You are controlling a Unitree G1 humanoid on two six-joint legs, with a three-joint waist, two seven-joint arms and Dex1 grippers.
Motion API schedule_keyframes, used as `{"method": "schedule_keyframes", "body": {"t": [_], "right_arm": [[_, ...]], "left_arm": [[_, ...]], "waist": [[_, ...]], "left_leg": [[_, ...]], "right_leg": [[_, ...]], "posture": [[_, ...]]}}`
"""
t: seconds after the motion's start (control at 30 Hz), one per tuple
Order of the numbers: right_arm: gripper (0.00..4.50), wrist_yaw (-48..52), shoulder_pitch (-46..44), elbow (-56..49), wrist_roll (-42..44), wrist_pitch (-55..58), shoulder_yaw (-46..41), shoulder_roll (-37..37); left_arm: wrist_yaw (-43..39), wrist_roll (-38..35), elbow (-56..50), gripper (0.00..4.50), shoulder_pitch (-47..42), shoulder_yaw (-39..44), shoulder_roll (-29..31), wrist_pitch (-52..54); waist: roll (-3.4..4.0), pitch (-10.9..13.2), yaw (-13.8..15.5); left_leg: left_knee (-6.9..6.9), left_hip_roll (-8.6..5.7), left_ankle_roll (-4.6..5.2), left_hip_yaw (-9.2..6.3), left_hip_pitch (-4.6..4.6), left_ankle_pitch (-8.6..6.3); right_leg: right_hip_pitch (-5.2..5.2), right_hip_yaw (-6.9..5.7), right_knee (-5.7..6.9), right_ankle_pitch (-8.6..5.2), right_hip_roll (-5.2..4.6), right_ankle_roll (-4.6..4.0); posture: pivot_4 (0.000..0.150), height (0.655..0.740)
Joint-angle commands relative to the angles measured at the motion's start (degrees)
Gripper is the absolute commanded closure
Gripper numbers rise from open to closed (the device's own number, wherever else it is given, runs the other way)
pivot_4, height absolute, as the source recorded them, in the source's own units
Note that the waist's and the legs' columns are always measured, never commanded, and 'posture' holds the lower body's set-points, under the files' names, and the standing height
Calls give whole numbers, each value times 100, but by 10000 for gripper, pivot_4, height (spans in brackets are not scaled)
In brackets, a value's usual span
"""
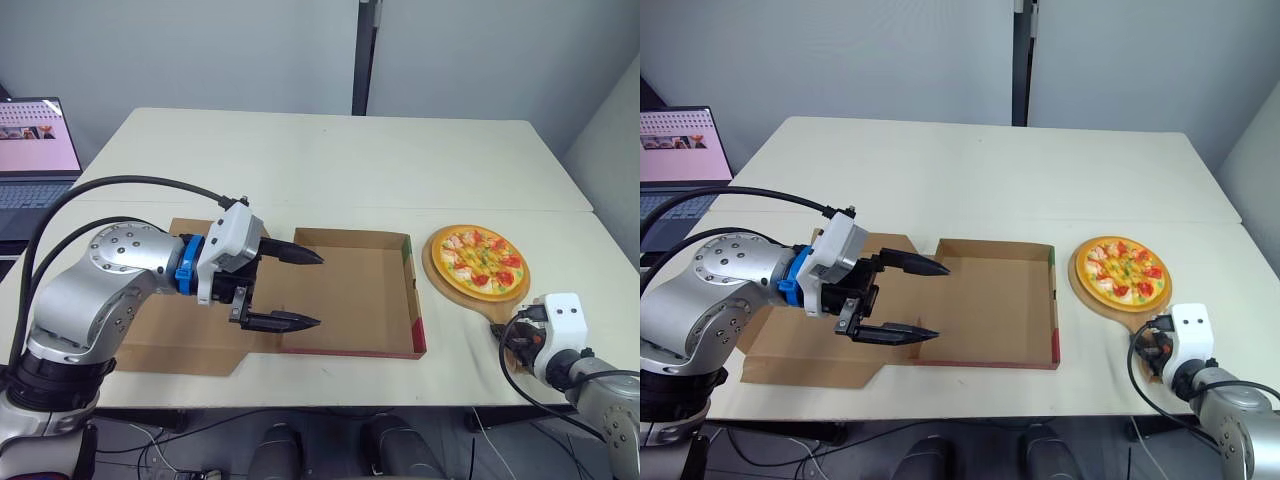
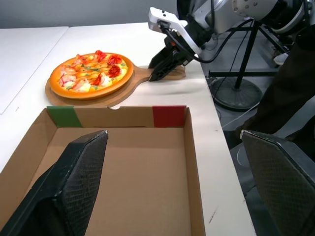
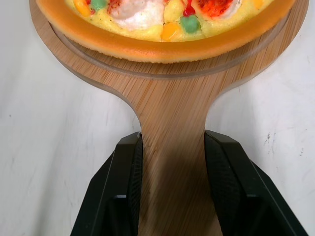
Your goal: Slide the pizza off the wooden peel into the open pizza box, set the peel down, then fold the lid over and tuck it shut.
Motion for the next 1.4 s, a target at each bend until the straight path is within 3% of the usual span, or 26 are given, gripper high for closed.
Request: {"method": "schedule_keyframes", "body": {"t": [0.03,0.3,0.57,0.73,1.13,1.4], "right_arm": [[29343,-11,-123,151,-109,-428,-117,-140],[29343,414,-853,667,-52,-1286,-549,-970],[29343,1809,-1293,591,482,-1566,-439,-2203],[29343,2460,-1649,432,583,-1644,83,-2843],[29343,3153,-2560,586,-41,-2432,1747,-3249],[29343,3387,-2759,913,-677,-3093,2150,-3357]], "left_arm": [[95,-1,11,0,-18,193,18,-90],[236,140,288,0,249,536,239,-125],[284,186,470,0,443,903,535,-70],[242,143,527,0,641,1083,729,6],[181,15,370,0,964,1281,965,152],[202,-11,307,0,1122,1320,1048,183]], "waist": [[2,1,0],[95,59,-2],[105,65,-40],[105,67,-41],[103,72,-12],[103,73,-8]], "left_leg": [[0,-1,0,0,-1,0],[-2,-15,0,13,-12,0],[-13,-6,2,3,-20,-1],[-9,-5,2,4,-20,-1],[-8,-5,2,1,-31,-1],[-6,-5,2,3,-30,-1]], "right_leg": [[0,0,-1,0,0,0],[-14,9,-2,3,-12,6],[-25,1,-3,0,-1,1],[-24,2,-3,0,-1,1],[-31,-3,-8,0,-10,1],[-30,-4,-8,0,-12,1]], "posture": [[1500,7306],[1500,7306],[1500,7306],[1500,7306],[1500,7306],[1500,7306]]}}
